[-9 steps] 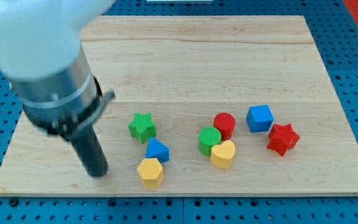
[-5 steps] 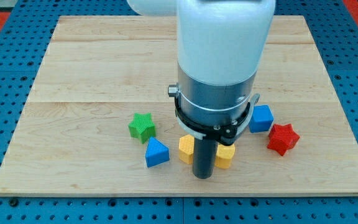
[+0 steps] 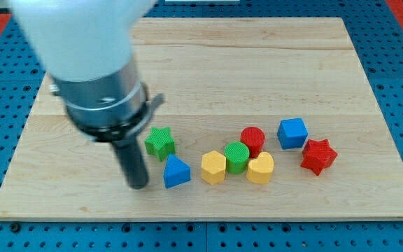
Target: Adjust the group of blocks at the bottom of the board
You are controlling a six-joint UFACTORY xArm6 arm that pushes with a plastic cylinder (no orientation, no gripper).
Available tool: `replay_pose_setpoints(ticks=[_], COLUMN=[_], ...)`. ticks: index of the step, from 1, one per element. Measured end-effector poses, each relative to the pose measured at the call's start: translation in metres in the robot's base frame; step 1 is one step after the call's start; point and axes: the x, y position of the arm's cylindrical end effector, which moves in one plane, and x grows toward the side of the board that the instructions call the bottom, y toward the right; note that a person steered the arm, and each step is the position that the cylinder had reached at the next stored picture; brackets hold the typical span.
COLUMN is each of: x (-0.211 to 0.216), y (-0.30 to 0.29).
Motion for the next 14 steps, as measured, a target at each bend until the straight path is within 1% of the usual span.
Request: replay_pose_setpoints(ticks=[1,2,3,4,5,6,7,8,9,10,11,12,13,14], x=[0.010,-0.017,-0.032,-0.030,-0.059,-0.118,-0.132,-0.100,-0.098,-0.117,-0.172,-0.186,-0.134,-0.127], y=[0.071,0.118,0.128,0.092,0.108,0.090,0.159,0.170,0.199,0.202,0.133,0.021,-0.026,-0.052])
